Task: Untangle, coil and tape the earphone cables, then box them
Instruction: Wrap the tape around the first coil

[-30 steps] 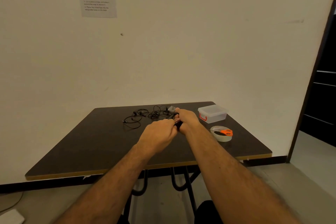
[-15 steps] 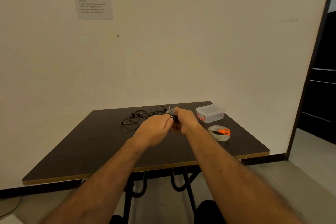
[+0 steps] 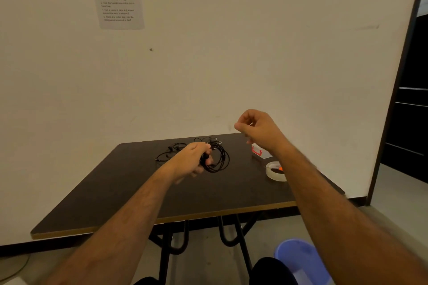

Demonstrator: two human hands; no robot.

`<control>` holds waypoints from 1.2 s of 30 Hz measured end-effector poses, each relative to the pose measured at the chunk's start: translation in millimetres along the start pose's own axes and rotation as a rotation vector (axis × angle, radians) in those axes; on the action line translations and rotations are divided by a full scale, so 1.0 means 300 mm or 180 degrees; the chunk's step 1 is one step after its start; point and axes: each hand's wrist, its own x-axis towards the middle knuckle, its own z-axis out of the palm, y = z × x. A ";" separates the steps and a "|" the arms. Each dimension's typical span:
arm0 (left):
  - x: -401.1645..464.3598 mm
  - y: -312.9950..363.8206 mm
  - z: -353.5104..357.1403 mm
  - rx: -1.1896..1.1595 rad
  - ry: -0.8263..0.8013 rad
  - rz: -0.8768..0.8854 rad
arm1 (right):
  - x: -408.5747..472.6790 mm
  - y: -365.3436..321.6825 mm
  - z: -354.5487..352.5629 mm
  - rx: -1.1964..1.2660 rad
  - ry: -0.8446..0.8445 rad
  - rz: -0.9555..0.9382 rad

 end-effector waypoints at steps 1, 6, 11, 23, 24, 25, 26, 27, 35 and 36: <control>0.000 0.006 0.001 -0.0123 -0.0015 -0.0026 | -0.009 -0.016 -0.017 0.0116 -0.0191 -0.0078; -0.005 0.028 0.013 -0.0315 -0.0082 -0.0173 | -0.061 -0.090 -0.028 -0.0438 -0.1303 -0.0462; -0.011 0.042 0.031 -0.0277 -0.0076 -0.0278 | -0.059 -0.107 0.025 -0.1239 -0.1449 -0.0637; -0.012 0.071 0.038 -0.0028 -0.0160 -0.0311 | -0.060 -0.074 0.082 -0.1934 -0.0899 -0.1213; -0.012 0.073 0.038 -0.0044 -0.0169 -0.0316 | -0.060 -0.070 0.083 -0.1827 -0.0906 -0.1210; -0.012 0.075 0.038 -0.0062 -0.0174 -0.0326 | -0.060 -0.065 0.084 -0.1737 -0.0916 -0.1179; -0.012 0.077 0.037 -0.0082 -0.0179 -0.0340 | -0.061 -0.059 0.084 -0.1675 -0.0908 -0.1126; -0.013 0.078 0.036 -0.0100 -0.0190 -0.0355 | -0.062 -0.054 0.086 -0.1641 -0.0874 -0.1066; -0.015 0.080 0.034 -0.0035 -0.0242 -0.0393 | -0.086 -0.036 0.092 -0.1610 -0.0565 -0.1002; -0.017 0.078 0.035 0.0008 -0.0229 -0.0377 | -0.089 -0.032 0.093 -0.1611 -0.0544 -0.0990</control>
